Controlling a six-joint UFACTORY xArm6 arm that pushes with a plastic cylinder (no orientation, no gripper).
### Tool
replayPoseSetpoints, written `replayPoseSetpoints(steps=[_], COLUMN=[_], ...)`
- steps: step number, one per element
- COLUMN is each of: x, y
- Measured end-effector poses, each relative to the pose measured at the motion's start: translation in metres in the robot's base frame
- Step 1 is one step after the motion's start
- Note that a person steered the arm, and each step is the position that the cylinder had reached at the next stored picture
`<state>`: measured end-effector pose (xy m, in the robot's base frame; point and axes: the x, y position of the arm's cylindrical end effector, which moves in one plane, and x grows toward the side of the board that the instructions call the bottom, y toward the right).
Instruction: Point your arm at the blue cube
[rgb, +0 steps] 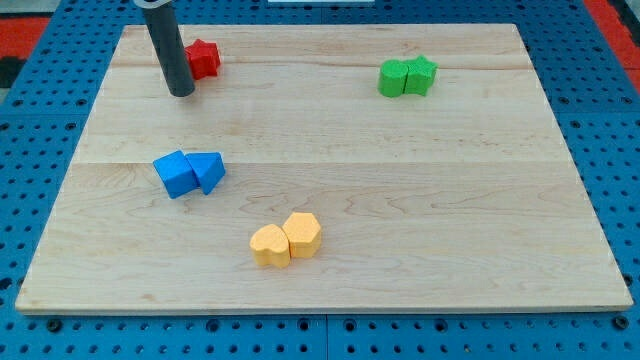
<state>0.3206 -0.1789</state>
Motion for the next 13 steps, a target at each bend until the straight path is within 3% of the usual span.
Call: replayPoseSetpoints(steps=[8, 10, 12, 13], x=[0.001, 0.051, 0.125, 0.162], y=[0.013, 0.059, 0.165, 0.133])
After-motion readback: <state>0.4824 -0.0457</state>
